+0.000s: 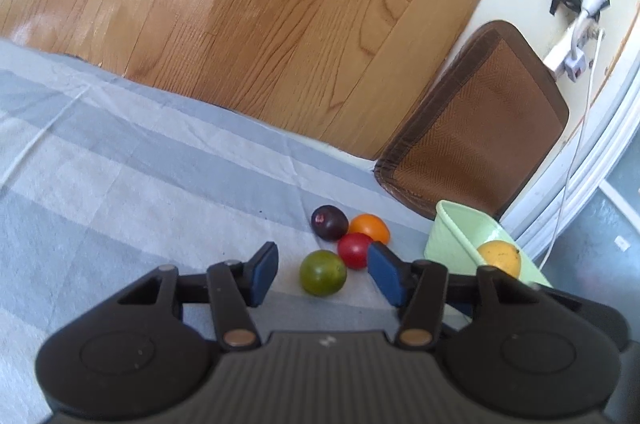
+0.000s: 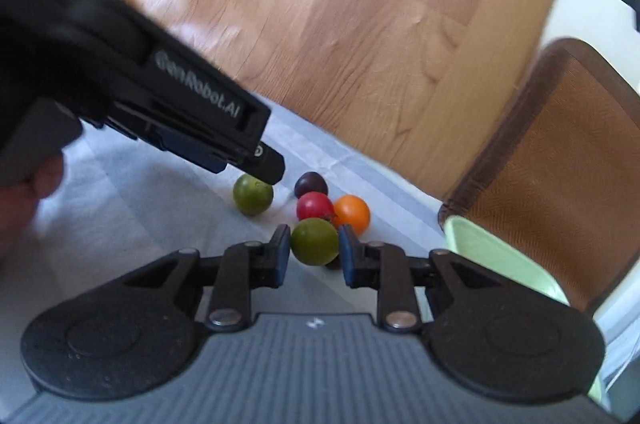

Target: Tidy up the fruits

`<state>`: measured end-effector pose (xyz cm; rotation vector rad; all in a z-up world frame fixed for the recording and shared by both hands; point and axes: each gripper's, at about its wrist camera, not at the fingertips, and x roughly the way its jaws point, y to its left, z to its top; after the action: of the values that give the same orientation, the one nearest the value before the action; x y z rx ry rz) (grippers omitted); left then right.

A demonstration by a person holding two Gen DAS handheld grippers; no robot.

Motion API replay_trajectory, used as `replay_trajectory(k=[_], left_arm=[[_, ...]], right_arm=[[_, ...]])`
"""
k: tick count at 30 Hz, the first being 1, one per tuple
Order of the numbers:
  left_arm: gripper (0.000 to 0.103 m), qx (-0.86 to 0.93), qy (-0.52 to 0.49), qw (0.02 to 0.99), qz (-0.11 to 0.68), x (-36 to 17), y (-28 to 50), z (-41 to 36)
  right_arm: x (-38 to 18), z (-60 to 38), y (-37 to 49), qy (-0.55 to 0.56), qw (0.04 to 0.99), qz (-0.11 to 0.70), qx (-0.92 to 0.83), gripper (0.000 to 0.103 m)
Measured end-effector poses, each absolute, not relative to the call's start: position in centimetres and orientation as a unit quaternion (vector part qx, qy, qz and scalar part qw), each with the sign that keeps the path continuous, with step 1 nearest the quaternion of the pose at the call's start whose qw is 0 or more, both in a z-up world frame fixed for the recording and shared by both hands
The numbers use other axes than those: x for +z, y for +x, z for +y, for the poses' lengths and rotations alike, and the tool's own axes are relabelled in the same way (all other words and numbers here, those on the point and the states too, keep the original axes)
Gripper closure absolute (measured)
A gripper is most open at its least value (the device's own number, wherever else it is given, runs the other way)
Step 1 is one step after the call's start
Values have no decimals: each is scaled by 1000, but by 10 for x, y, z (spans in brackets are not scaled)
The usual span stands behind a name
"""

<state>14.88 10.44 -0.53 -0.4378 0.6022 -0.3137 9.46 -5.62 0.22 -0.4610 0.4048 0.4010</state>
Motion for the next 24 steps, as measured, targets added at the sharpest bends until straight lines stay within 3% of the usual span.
replay_trajectory(k=[5,7,8,16,24], left_arm=[[53,-129,-120,930,322,-4,157,74],[64,-113,-90,937,318,-4,161,64],[75,-106,-82,938,319,-5,161,62],[76,-165,-128,924,321,-8,127,58],[76,-279,-173,894,304,27,126,2]], right_arm=[[10,-107,80,-109,945,239,193,74],[9,-122,79,-65,945,257,193,74],[7,-128,78,-47,944,264,192,74],[4,-151,47,-6,946,260,191,74],[30,-198,43,33,977,164,132,74]])
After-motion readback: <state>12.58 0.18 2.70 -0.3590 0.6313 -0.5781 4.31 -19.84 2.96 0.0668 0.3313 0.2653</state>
